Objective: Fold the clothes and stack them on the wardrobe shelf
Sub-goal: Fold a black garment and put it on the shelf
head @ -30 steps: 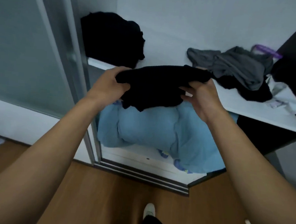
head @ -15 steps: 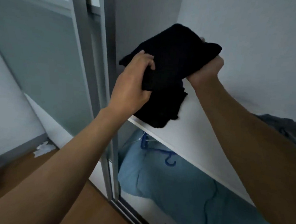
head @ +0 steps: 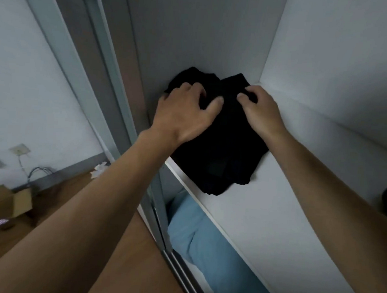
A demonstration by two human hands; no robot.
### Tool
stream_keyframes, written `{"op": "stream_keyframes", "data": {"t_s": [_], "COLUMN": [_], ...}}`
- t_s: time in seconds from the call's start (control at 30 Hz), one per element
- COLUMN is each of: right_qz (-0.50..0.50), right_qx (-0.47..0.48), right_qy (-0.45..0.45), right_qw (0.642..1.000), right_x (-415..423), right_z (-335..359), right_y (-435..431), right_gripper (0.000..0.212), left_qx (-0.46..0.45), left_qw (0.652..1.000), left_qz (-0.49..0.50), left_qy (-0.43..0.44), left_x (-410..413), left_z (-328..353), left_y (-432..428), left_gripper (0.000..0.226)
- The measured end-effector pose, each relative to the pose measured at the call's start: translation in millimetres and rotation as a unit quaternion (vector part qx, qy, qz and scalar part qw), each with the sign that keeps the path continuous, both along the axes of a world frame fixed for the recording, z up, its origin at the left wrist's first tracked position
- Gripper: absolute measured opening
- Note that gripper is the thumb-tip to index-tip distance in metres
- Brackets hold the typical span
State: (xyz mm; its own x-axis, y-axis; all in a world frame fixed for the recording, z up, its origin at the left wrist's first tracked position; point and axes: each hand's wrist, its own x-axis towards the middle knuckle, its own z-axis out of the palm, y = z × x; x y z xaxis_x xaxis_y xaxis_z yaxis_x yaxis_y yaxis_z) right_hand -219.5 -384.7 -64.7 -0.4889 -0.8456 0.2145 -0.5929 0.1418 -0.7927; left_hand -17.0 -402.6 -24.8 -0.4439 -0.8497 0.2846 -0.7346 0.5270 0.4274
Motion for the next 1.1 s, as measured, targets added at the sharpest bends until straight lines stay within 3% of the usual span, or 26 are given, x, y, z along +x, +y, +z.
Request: {"op": "stream_keyframes", "data": {"t_s": [0.07,0.17,0.37,0.53,0.67,0.77,0.9,1.0,1.1], "right_qz": [-0.017,-0.043,-0.011,-0.046,-0.072,-0.089,-0.15,-0.226,-0.317], "right_qx": [0.017,0.042,0.162,0.058,0.029,0.01,-0.03,-0.038,-0.009], "right_qy": [0.006,0.042,0.092,0.062,0.025,0.0,0.009,0.043,0.077], "right_qw": [1.0,0.997,0.983,0.995,0.997,0.996,0.988,0.972,0.945], "right_x": [-4.1,-8.3,-9.4,8.6,19.3,25.3,24.4,18.5,5.1], "right_z": [-16.9,-25.9,-0.2,7.5,21.6,38.9,57.0,63.8,63.2], "right_y": [3.0,0.0,-11.4,25.8,57.2,85.3,155.8,232.5,319.5], "right_gripper": [0.046,0.046,0.053,0.049,0.038,0.028,0.034,0.039,0.032], "left_qx": [-0.005,0.005,-0.025,-0.029,-0.111,-0.089,-0.12,-0.041,0.033], "left_qw": [0.999,0.998,0.992,0.989,0.985,0.977,0.954,0.922,0.886], "left_qz": [-0.012,-0.024,0.007,0.033,-0.105,-0.171,-0.274,-0.374,-0.454], "left_qy": [-0.048,-0.051,-0.126,-0.142,-0.079,-0.086,0.031,0.094,0.084], "left_x": [-8.4,-11.6,-11.9,11.6,19.7,14.9,-17.7,-57.2,-94.1], "left_z": [-24.2,-44.8,-29.9,-25.9,-19.9,-9.7,-4.1,-12.8,-28.9], "left_y": [4.5,-1.0,-11.6,-3.7,11.4,18.4,51.6,100.7,154.4], "left_gripper": [0.054,0.063,0.07,0.072,0.05,0.049,0.038,0.031,0.029]}}
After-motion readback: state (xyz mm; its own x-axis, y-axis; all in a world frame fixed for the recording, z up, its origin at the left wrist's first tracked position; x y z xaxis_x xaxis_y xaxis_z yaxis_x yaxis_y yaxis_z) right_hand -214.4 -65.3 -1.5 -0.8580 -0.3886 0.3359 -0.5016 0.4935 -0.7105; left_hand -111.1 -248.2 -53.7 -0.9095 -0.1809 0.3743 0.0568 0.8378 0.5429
